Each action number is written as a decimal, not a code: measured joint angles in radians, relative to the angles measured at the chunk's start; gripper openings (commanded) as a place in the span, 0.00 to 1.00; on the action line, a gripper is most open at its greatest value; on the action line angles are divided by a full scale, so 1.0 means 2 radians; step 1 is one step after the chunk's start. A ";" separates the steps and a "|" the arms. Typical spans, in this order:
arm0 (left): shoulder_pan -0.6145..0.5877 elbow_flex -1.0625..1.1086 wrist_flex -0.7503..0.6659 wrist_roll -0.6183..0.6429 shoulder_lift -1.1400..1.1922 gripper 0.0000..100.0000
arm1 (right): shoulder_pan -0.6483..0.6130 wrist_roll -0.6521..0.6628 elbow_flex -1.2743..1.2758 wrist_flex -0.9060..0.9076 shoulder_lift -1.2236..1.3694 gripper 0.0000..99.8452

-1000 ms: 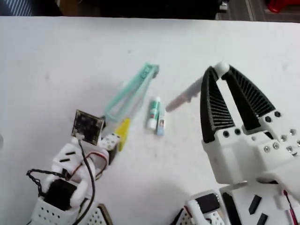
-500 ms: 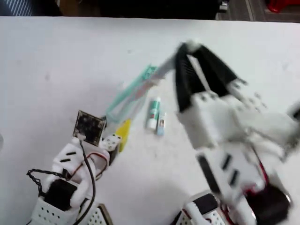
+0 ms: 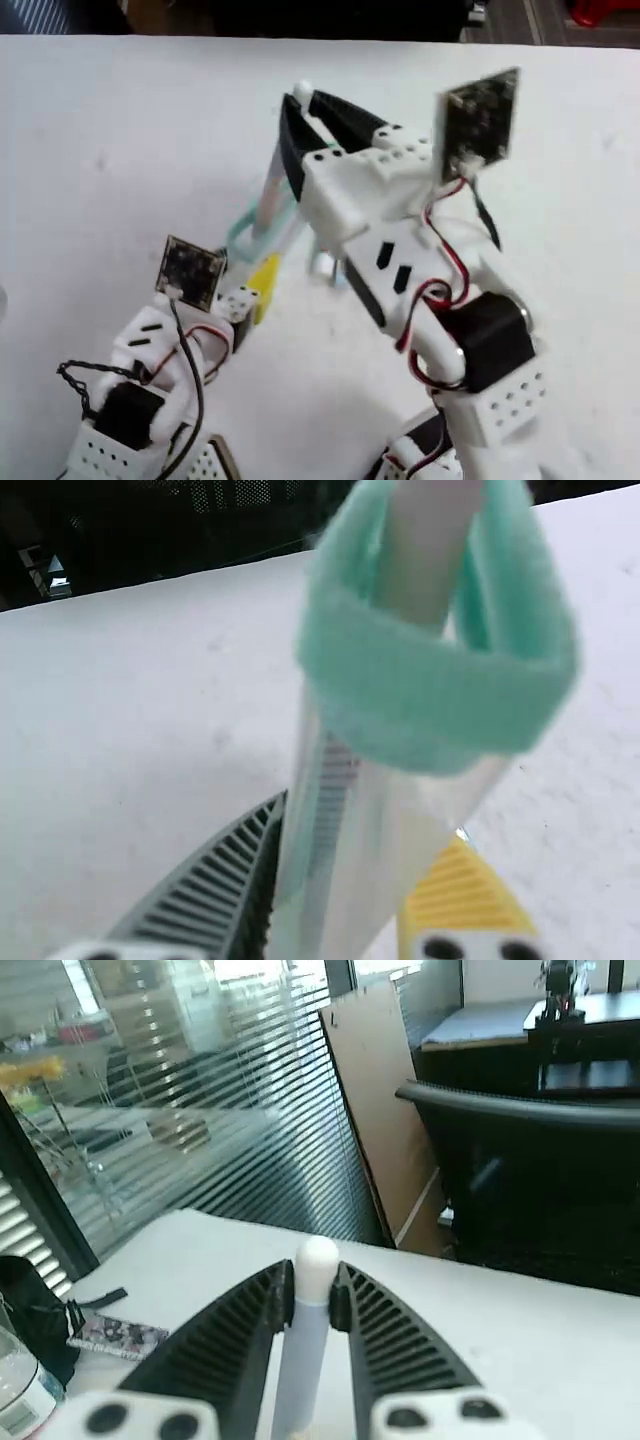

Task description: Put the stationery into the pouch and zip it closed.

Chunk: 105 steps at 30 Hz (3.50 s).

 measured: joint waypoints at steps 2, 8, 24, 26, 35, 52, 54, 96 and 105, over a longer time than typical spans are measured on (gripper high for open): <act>0.000 0.000 0.000 0.000 0.000 0.17 | -0.001 0.000 0.000 0.004 0.000 0.02; 0.000 0.000 0.000 0.000 0.000 0.17 | -0.031 0.022 0.000 0.035 -0.002 0.16; 0.000 0.000 0.000 0.000 0.000 0.16 | -0.085 0.117 0.000 0.065 -0.007 0.23; 0.000 0.000 0.000 0.000 0.000 0.16 | -0.085 0.117 0.000 0.065 -0.007 0.23; 0.000 0.000 0.000 0.000 0.000 0.12 | 0.003 0.118 0.000 0.065 -0.008 0.23; 0.000 0.000 0.000 -0.035 0.000 0.02 | 0.123 0.118 0.110 0.019 -0.008 0.23; 0.000 0.000 0.000 -0.035 0.000 0.02 | 0.135 0.118 0.126 0.008 -0.008 0.23; -0.091 -0.005 -0.022 0.006 0.010 0.02 | 0.141 0.091 -0.255 0.163 0.721 0.23; -0.091 -0.005 -0.022 0.006 0.010 0.02 | 0.160 0.061 -0.272 0.232 0.722 0.23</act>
